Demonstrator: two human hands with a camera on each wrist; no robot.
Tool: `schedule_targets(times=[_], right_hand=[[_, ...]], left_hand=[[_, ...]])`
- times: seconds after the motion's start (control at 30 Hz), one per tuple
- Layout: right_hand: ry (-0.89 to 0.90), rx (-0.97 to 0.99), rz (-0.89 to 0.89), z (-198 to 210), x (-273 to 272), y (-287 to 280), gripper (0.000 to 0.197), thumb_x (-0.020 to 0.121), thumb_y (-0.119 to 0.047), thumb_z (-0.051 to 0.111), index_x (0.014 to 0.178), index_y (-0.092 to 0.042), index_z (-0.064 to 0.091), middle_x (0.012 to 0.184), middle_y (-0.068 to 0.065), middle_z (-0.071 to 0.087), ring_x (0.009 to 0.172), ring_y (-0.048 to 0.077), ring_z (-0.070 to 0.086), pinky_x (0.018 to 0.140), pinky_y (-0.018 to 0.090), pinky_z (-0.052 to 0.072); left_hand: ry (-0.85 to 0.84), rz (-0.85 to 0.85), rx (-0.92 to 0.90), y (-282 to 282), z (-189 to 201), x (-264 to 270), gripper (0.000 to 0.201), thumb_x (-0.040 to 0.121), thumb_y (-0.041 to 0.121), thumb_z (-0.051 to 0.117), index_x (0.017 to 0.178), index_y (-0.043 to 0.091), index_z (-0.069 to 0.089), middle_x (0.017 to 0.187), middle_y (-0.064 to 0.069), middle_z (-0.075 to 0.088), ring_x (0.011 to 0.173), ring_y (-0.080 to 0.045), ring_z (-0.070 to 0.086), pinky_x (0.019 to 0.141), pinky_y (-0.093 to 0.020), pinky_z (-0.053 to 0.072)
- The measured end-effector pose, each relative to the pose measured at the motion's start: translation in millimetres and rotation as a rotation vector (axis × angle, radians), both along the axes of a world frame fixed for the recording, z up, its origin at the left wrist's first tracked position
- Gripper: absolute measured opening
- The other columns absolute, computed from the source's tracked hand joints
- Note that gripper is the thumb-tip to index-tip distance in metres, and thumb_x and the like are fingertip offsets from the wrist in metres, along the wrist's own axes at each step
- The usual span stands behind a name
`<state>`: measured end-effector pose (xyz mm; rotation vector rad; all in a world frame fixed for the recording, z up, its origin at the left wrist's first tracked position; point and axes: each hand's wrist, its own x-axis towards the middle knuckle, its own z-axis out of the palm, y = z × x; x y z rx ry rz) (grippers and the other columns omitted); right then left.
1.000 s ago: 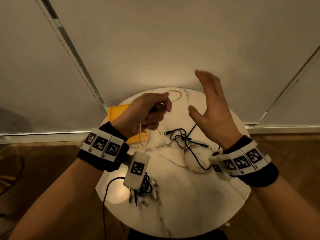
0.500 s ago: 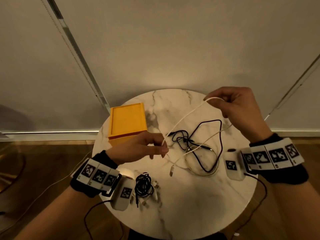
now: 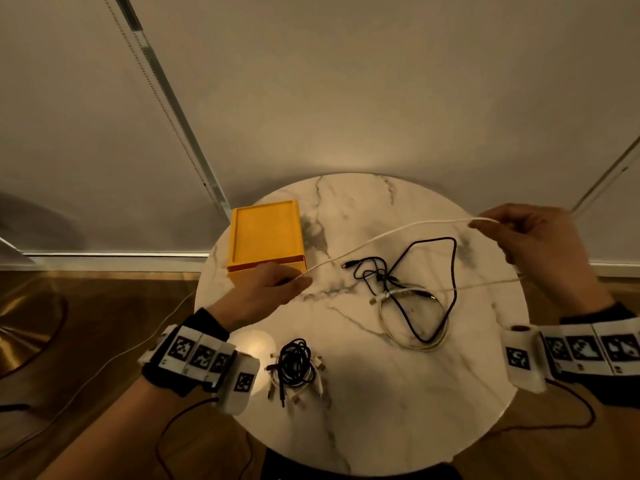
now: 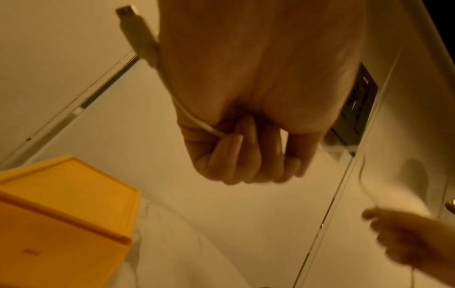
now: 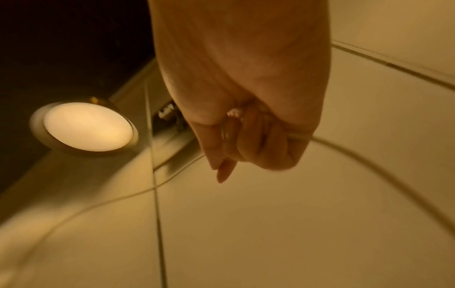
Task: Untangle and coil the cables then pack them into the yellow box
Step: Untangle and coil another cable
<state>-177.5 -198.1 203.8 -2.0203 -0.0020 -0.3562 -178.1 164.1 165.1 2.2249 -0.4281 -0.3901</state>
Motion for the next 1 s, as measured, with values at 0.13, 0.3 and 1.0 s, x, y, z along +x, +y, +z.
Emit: schedule_targets(times=[0.13,0.3,1.0], right_hand=[[0.234,-0.286,-0.079,-34,14,-8,0.021,0.09,-0.023,0.064,0.093,-0.006,0.076,0.072,0.01,0.07,0.061,0.002,0.061,0.058,0.011,0.039],[0.346,-0.523,0.197,-41,7,36,0.064,0.079,-0.018,0.076,0.138,-0.016,0.05,0.137,0.012,0.051,0.126,0.026,0.047,0.094,0.017,0.028],[-0.144,0.062,0.316,6,4,102,0.018,0.091,-0.023,0.064,0.09,-0.011,0.076,0.066,-0.011,0.066,0.06,0.013,0.056,0.059,0.028,0.044]], left_hand=[[0.157,0.06,-0.245,4,15,0,0.033,0.1,0.026,0.049,0.078,0.006,0.064,0.056,0.005,0.037,0.048,-0.006,0.03,0.045,-0.019,0.024],[0.048,0.291,-0.409,-19,19,15,0.037,0.103,0.024,0.043,0.079,0.006,0.064,0.049,0.012,0.037,0.045,-0.009,0.025,0.041,-0.021,0.021],[0.766,-0.184,-1.031,-56,46,-8,0.033,0.09,0.039,0.056,0.065,0.017,0.056,0.047,0.008,0.026,0.04,-0.003,0.026,0.038,-0.016,0.027]])
